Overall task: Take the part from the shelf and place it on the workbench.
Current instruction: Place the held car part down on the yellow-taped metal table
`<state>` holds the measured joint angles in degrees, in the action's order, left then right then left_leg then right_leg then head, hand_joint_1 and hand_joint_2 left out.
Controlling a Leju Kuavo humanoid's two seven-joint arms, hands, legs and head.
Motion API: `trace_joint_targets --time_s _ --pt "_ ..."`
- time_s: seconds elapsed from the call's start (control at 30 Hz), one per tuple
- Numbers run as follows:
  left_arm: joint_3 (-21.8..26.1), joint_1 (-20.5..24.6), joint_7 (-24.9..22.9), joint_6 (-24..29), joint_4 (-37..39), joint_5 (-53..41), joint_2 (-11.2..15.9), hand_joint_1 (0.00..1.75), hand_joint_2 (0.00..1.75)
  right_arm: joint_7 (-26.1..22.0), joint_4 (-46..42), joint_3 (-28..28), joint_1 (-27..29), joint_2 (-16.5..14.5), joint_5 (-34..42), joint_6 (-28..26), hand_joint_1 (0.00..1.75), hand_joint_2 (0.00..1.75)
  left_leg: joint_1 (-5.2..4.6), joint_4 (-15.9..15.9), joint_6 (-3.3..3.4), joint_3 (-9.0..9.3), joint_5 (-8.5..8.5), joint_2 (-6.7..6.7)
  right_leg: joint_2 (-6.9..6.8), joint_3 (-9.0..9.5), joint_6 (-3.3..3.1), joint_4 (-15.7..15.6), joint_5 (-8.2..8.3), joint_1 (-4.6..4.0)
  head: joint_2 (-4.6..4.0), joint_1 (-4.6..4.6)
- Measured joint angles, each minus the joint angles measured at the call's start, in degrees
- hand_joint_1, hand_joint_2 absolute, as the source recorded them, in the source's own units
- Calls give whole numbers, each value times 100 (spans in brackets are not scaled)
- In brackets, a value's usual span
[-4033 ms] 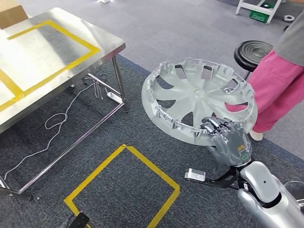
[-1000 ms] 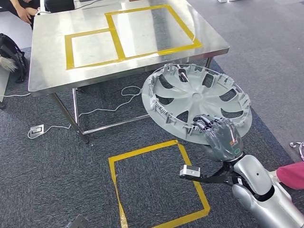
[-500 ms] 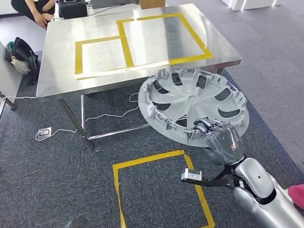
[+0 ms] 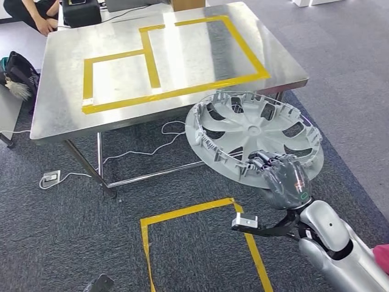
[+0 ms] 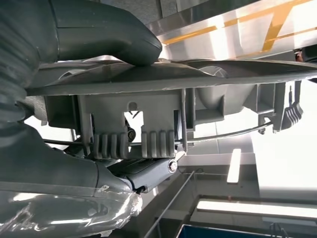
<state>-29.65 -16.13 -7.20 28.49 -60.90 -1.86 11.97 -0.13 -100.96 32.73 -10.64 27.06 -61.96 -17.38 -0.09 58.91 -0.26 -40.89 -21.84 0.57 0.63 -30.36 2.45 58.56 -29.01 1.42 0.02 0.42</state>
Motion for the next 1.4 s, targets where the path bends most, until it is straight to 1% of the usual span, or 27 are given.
trace_joint_targets --time_s 0.03,0.1,0.17,0.2,0.27,0.3,0.33,0.37,0.4,0.47,0.53,0.67,0.7,0.77,0.8,0.83,0.87,0.9,0.97,1.0,1.07,1.17,1.23,1.3,1.33,1.37,1.4 --pt "-1 -7 -1 8 3 4 1 0 175 -1 -1 0 -4 0 5 5 175 175 -13 -130 15 18 161 3 10 13 37 -2 -57 -12 -1 -5" --pt "-1 -5 -1 19 7 9 -4 0 175 -3 -6 -5 -18 1 12 9 175 175 -8 -159 33 68 209 22 14 65 111 -39 -161 -21 -1 -5" --pt "-1 12 0 31 7 10 -8 0 175 -3 -12 -11 -34 2 19 14 175 175 11 -177 93 149 165 36 -5 64 161 104 -305 -19 0 9" --pt "-1 19 1 38 7 10 -8 0 175 -2 -14 -12 -42 2 19 19 175 175 20 -190 125 190 137 41 -12 -43 176 355 -441 -25 0 15" --pt "-1 19 0 53 7 11 -7 0 175 -2 -15 -9 -48 2 20 31 175 175 7 -188 175 242 76 46 -19 -491 179 1130 -760 -44 0 24" --pt "-1 14 -1 60 8 11 -7 0 175 -2 -15 -7 -44 2 20 38 175 175 -2 -187 185 268 47 48 -19 -712 174 1442 -830 -54 0 22" --pt "-1 9 -2 67 8 11 -6 0 175 -2 -15 -4 -39 2 20 48 175 175 -11 -185 192 301 15 53 -19 -859 164 1583 -784 -65 0 23" --pt "-1 5 -6 73 9 11 -6 0 175 -1 -15 -3 -34 2 20 59 175 175 -19 -185 193 348 -20 61 -19 -896 150 1495 -610 -75 0 21" --pt "-1 4 -10 78 9 11 -7 0 175 1 -15 -2 -30 2 21 69 175 175 -26 -185 190 407 -58 72 -18 -826 128 1200 -340 -84 0 22" --pt "-1 4 -19 85 9 14 -10 0 175 4 -15 -1 -28 2 21 85 175 175 -47 -173 165 503 -130 95 -16 -546 73 419 153 -105 0 22" --pt "1 -2 -27 97 9 21 -11 0 175 3 -18 2 -34 2 20 96 175 175 -67 -158 124 529 -167 116 -13 -378 26 28 308 -122 0 15" --pt "-3 -28 -33 126 7 34 -14 0 175 -4 -23 5 -39 2 20 121 175 175 -61 -36 12 484 -280 99 -21 -310 -67 -30 284 -101 0 -2" --pt "-1 -29 -45 148 6 29 -12 0 175 -2 -23 5 -39 2 20 127 175 175 -56 170 -31 383 -395 77 -32 -283 -95 -47 278 -83 0 -13" --pt "6 -37 -111 210 3 -8 -22 0 175 1 -22 12 -38 2 19 131 175 175 -21 885 -106 4 -703 36 -54 -244 -135 -53 247 -73 0 -38" --pt "9 -46 -161 239 -3 -37 -37 0 175 1 -21 19 -38 2 18 131 175 175 4 1233 -133 -195 -807 26 -59 -225 -142 -53 228 -70 0 -36" --pt "10 -62 -207 258 -13 -68 -54 0 175 -1 -21 26 -37 2 17 132 175 175 27 1428 -153 -321 -812 23 -60 -198 -140 -53 204 -65 0 -38" --pt "10 -79 -242 271 -25 -93 -70 0 175 -1 -21 32 -37 2 18 132 175 175 47 1415 -168 -342 -706 20 -59 -161 -128 -52 175 -56 0 -37" --pt "12 -92 -271 277 -38 -111 -82 0 175 -1 -21 36 -37 2 19 135 175 175 64 1190 -180 -254 -507 17 -56 -117 -108 -52 141 -44 0 -36" --pt "18 -102 -305 279 -60 -145 -95 0 175 -3 -21 37 -39 2 19 140 175 175 86 446 -206 95 -110 -5 -49 -41 -41 -49 53 -36 0 -46" --pt "23 -97 -317 276 -72 -168 -98 0 175 -4 -21 37 -45 2 19 142 175 175 87 150 -187 239 -44 -14 -42 -20 2 -51 6 -43 0 -54" --pt "40 -97 -325 259 -95 -233 -110 0 175 -13 -22 37 -59 1 17 141 175 175 75 -97 -103 367 -143 -20 -33 15 91 -77 -48 -63 0 -71" --pt "90 -127 -325 215 -121 -338 -134 0 175 -23 -21 37 -77 0 18 144 175 175 74 -150 77 503 -278 5 -48 116 193 -8 -97 -44 -1 -46" --pt "132 -145 -323 181 -132 -398 -150 0 175 -28 -20 38 -90 0 18 146 175 175 60 -156 151 626 -334 22 -57 -175 196 523 -241 -42 -1 -20" --pt "167 -161 -323 156 -135 -433 -157 0 175 -39 -17 40 -93 0 17 146 175 175 36 -156 184 746 -439 29 -51 -714 173 1313 -493 -64 -1 -2" --pt "182 -172 -323 146 -135 -445 -160 0 175 -44 -15 41 -89 0 17 146 175 175 25 -156 190 830 -507 34 -50 -942 164 1551 -611 -74 0 1" --pt "194 -183 -323 135 -135 -457 -165 0 175 -49 -13 41 -83 0 17 146 175 175 18 -156 192 930 -583 40 -49 -1082 157 1592 -668 -81 -1 4" --pt "203 -190 -322 124 -135 -469 -171 0 175 -52 -9 42 -73 0 17 146 175 175 13 -156 189 1049 -668 46 -49 -1133 150 1444 -616 -85 -1 4"
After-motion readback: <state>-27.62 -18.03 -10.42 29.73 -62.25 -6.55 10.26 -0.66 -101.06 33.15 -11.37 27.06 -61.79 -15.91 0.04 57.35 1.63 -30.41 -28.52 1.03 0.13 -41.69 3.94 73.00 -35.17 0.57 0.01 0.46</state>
